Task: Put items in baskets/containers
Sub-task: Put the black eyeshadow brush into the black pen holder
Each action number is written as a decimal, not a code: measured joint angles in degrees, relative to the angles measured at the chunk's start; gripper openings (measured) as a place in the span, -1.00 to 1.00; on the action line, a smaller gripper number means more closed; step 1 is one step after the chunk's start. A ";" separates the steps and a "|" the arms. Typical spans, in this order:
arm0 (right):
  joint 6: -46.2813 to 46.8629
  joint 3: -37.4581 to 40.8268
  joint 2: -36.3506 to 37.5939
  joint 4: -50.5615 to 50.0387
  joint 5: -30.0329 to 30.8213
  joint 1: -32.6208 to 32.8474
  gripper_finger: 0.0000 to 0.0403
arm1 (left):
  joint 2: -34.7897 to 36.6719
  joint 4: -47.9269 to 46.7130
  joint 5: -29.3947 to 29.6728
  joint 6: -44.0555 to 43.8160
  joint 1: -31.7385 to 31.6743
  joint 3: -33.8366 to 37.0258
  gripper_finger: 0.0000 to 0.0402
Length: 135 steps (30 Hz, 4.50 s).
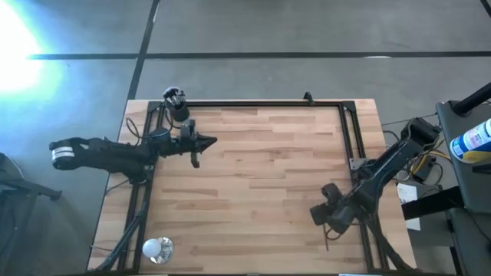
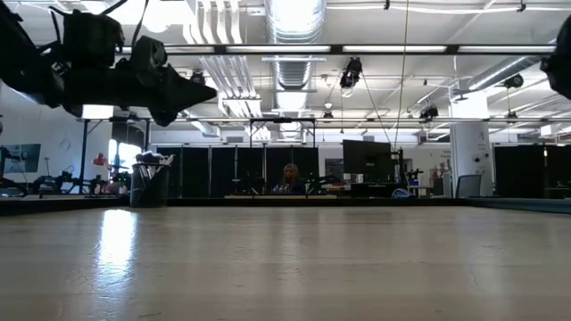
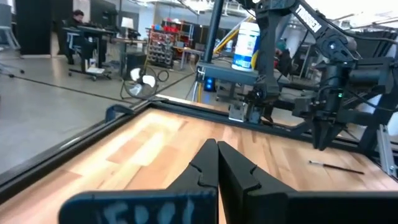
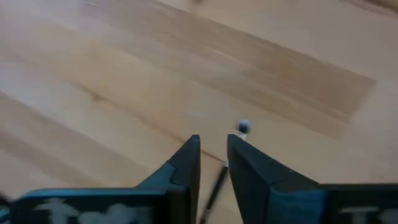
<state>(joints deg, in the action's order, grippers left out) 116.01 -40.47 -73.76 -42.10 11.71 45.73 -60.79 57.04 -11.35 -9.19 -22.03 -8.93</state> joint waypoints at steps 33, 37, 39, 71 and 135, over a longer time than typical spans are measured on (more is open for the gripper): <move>-3.57 -3.69 -15.45 1.38 -3.06 -2.20 -0.95 | -26.49 0.22 -2.11 0.07 6.98 -15.28 -1.00; -8.65 -4.57 -12.56 1.84 4.42 -3.09 -0.96 | -26.68 1.07 -2.13 0.04 6.98 -15.36 -1.00; -12.93 -4.87 -11.24 2.68 8.96 -3.76 -0.96 | -26.69 1.86 -2.12 -0.14 7.25 -15.32 -1.00; -107.37 -4.28 -8.56 74.97 9.33 -36.18 -0.96 | -34.42 18.37 -2.66 -5.68 16.99 -23.42 -0.41; -113.60 10.27 0.62 75.93 -1.45 -55.55 -0.96 | -0.14 -45.63 55.75 -6.54 -24.35 -18.99 -0.97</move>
<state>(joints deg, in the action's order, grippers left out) 2.40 -30.20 -73.14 33.82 10.26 -9.82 -60.93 11.41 44.40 -15.73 -46.38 -27.92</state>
